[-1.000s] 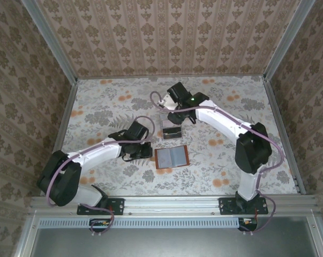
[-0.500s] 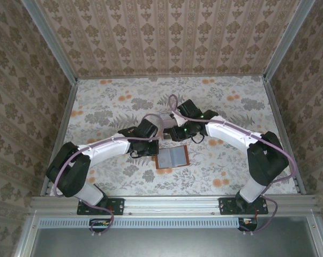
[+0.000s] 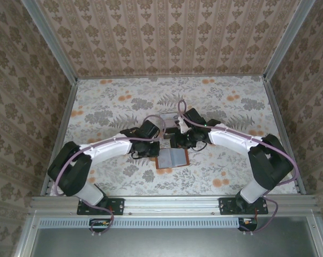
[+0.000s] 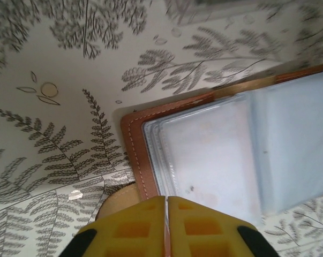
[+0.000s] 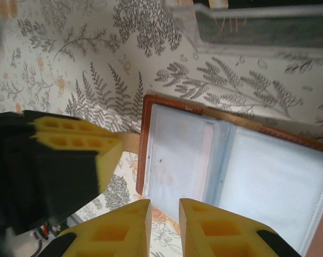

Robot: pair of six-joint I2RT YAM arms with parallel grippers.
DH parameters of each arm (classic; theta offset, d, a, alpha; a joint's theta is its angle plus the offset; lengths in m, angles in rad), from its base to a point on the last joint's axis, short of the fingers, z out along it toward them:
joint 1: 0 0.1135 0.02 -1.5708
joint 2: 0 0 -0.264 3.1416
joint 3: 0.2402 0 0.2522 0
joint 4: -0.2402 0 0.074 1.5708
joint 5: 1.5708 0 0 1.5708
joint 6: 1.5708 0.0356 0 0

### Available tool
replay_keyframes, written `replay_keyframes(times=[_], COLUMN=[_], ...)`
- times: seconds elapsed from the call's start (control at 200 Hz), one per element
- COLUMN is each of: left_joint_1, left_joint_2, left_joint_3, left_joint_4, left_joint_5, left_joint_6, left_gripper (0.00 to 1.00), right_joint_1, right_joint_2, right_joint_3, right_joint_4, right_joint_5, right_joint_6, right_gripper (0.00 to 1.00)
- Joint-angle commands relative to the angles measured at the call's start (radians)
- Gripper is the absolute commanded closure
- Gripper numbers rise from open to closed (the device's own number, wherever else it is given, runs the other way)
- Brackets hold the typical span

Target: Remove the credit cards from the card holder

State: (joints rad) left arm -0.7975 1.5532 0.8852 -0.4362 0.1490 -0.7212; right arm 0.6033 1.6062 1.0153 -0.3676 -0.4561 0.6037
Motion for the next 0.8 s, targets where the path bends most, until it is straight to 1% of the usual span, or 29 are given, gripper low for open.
replay_keyframes(times=[0.0, 0.09, 0.205, 0.465, 0.795], left_joint_1=[0.001, 0.000, -0.002, -0.007, -0.008], left_joint_2=[0.048, 0.075, 0.085, 0.077, 0.014], left_joint_3=[0.031, 0.029, 0.013, -0.045, -0.149], left_joint_4=[-0.001, -0.009, -0.007, 0.056, 0.161], left_joint_5=[0.033, 0.030, 0.028, 0.059, 0.104], left_joint_6=[0.028, 0.033, 0.031, 0.002, -0.062], left_gripper=[0.92, 0.96, 0.99, 1.00, 1.00], right_joint_1=[0.008, 0.013, 0.023, 0.055, 0.095], right_joint_2=[0.020, 0.026, 0.038, 0.090, 0.164], right_joint_3=[-0.018, -0.023, -0.023, -0.003, 0.042], right_joint_4=[0.041, 0.035, 0.028, 0.022, 0.013], right_joint_5=[-0.059, -0.055, -0.057, -0.064, -0.073], right_joint_6=[0.068, 0.074, 0.078, 0.093, 0.108], right_gripper=[0.77, 0.77, 0.77, 0.77, 0.78])
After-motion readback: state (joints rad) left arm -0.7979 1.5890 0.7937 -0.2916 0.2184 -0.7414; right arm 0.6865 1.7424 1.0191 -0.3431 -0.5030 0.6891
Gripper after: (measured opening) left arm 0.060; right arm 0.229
